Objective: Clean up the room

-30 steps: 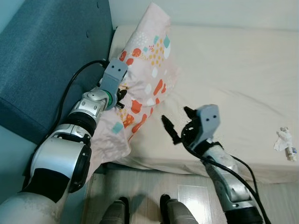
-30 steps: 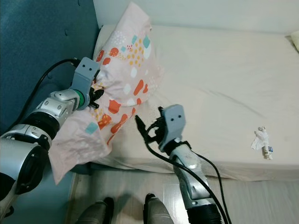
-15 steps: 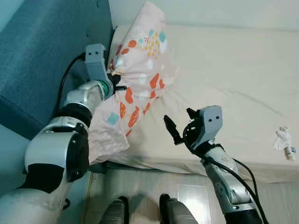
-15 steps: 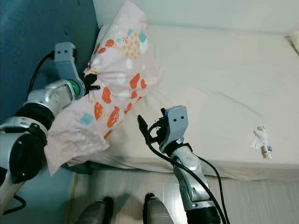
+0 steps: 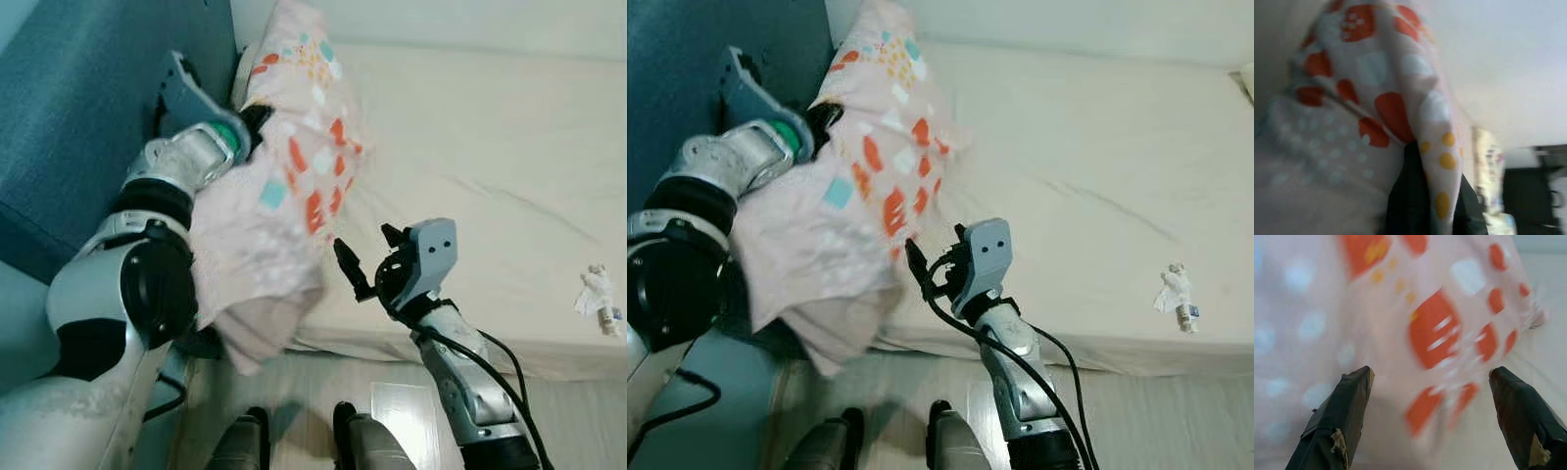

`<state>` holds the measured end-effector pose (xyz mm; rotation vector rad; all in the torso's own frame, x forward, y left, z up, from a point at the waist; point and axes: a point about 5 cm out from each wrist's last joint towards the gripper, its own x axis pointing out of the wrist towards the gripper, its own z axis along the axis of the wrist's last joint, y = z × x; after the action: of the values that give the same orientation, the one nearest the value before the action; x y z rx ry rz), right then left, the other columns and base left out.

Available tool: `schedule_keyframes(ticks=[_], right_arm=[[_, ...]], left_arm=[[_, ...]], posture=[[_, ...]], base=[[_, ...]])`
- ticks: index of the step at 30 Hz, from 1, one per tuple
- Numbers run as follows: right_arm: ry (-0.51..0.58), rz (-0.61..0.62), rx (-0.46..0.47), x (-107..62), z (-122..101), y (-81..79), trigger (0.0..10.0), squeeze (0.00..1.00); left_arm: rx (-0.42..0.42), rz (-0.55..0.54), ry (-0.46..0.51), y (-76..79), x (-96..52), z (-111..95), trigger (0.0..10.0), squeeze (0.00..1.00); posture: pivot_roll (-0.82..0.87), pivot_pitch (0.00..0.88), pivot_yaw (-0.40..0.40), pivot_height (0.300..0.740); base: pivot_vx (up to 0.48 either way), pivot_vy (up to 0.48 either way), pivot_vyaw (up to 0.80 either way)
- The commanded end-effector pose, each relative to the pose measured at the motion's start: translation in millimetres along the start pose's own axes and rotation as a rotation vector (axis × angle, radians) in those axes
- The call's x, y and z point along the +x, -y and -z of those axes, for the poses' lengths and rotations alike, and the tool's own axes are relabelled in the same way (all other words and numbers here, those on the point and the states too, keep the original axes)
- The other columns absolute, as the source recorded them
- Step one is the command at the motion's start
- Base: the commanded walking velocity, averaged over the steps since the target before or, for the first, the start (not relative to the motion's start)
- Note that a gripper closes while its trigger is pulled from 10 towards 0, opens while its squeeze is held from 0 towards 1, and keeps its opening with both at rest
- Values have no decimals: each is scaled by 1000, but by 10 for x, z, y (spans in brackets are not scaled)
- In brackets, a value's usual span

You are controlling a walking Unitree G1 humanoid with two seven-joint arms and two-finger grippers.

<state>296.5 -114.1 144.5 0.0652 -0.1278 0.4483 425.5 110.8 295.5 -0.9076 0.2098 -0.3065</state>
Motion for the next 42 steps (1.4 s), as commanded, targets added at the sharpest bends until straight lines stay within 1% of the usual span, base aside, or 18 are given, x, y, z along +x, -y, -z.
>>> schedule_keyframes(ticks=[1, 9, 10, 12, 14, 25, 26, 27, 28, 29, 30, 31, 33, 34, 36, 39, 41, 42], right_arm=[[-41, 11, 15, -53, 101, 4, 10000, 0], [-46, 9, 16, -51, 120, -8, 10000, 0], [-46, 8, 17, -51, 122, -21, 10000, 0], [-46, 8, 17, -51, 122, -21, 10000, 0], [-48, 7, 19, -55, 131, -35, 10000, 0], [-52, 7, 23, -64, 147, -51, 10000, 0], [-55, 6, 26, -61, 159, -59, 10000, 0], [-55, 6, 26, -61, 159, -59, 10000, 0], [-58, 5, 27, -52, 173, -69, 10000, 0], [-58, 5, 27, -52, 173, -69, 10000, 0], [-58, 6, 28, -49, 177, -68, 10000, 0], [-58, 6, 28, -49, 177, -68, 10000, 0], [-57, 14, 26, -54, 180, -60, 10000, 0], [-57, 14, 26, -54, 180, -60, 10000, 0], [-57, 25, 28, -74, 186, -47, 10000, 0], [-61, 29, 29, -94, 201, -42, 10000, 0], [-61, 27, 32, -84, 206, -50, 10000, 0], [-61, 27, 32, -84, 206, -50, 10000, 0]], left_arm=[[-38, 103, 61, 286, -13, -139, 10000, 0], [-34, 221, 220, 567, -18, -210, 10000, 0], [78, 237, 325, 679, -36, -250, 10000, 0], [78, 237, 325, 679, -36, -250, 10000, 0], [157, 241, 393, 759, -52, -266, 10000, 0], [168, 49, 458, 645, -27, -281, 10000, 0], [339, -65, 334, 390, 75, 19, 10000, 0], [339, -65, 334, 390, 75, 19, 10000, 0], [673, -228, 103, -161, 132, 600, 10000, 0], [673, -228, 103, -161, 132, 600, 10000, 0], [788, -256, 11, -348, 114, 798, 10000, 0], [788, -256, 11, -348, 114, 798, 10000, 0], [972, -298, -106, -639, 46, 1039, 10000, 0], [972, -298, -106, -639, 46, 1039, 10000, 0], [1088, -327, -141, -782, -1, 1113, 10000, 0], [1145, -347, -95, -783, -4, 1041, 10000, 0], [1212, -384, 55, -670, 13, 840, 10000, 0], [1212, -384, 55, -670, 13, 840, 10000, 0]], posture=[[30, 226, 69, 740], [22, 225, 68, 740], [11, 225, 68, 740], [11, 225, 68, 740], [6, 224, 69, 740], [4, 225, 71, 740], [13, 227, 69, 740], [13, 227, 69, 740], [11, 226, 71, 740], [11, 226, 71, 740], [11, 227, 71, 740], [11, 227, 71, 740], [1, 230, 76, 740], [1, 230, 76, 740], [5, 231, 77, 740], [10, 232, 76, 740], [18, 227, 73, 740], [18, 227, 73, 740]], base=[[0, 0, 0], [0, 0, 0], [0, 0, 0], [0, 0, 0], [0, 0, 0], [0, 0, 0], [0, 0, 0], [0, 0, 0], [0, 0, 0], [0, 0, 0], [0, 0, 0], [0, 0, 0], [0, 0, 0], [0, 0, 0], [0, 0, 0], [0, 0, 0], [0, 0, 0], [0, 0, 0]])
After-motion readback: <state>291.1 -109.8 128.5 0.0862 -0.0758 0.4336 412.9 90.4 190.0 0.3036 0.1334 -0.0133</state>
